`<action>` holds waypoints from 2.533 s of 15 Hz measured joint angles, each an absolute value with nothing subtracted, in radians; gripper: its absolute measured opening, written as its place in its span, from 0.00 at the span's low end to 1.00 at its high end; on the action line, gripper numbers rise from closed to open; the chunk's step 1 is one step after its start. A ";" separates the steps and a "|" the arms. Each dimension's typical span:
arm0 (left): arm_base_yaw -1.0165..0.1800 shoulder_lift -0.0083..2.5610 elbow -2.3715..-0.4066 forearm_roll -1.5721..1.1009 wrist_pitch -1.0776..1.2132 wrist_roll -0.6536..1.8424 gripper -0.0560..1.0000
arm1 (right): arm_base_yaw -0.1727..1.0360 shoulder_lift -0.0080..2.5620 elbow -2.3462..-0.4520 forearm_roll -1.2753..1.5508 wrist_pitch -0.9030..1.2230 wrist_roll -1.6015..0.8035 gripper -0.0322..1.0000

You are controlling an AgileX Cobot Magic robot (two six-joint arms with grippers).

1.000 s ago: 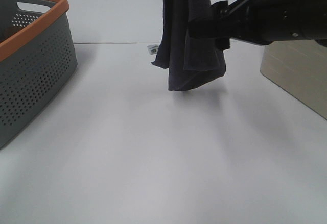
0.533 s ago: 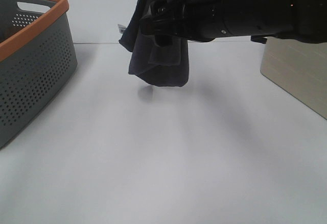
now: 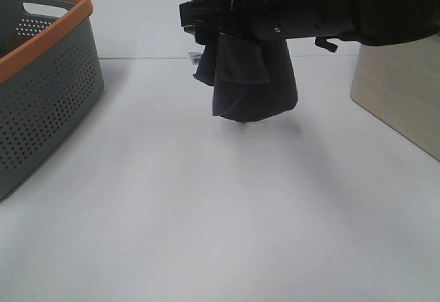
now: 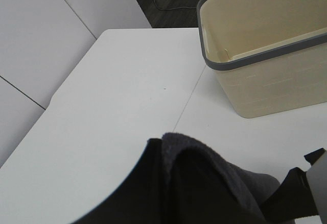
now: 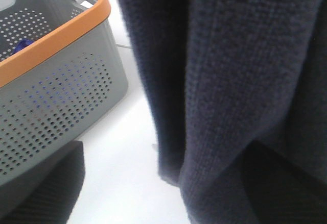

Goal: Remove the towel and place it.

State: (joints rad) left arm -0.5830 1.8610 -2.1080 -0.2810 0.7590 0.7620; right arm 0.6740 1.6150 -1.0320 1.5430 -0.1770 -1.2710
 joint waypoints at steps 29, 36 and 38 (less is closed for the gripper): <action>-0.583 1.861 -2.108 -0.262 0.759 0.751 0.05 | 0.750 1.639 -1.002 1.745 -0.645 -1.771 0.60; -0.583 1.861 -2.108 -0.263 0.759 0.740 0.05 | 0.767 1.639 -1.002 1.745 -0.745 -1.792 0.58; -0.583 1.861 -2.108 -0.263 0.759 0.739 0.05 | 0.767 1.639 -1.000 1.746 -0.751 -1.794 0.58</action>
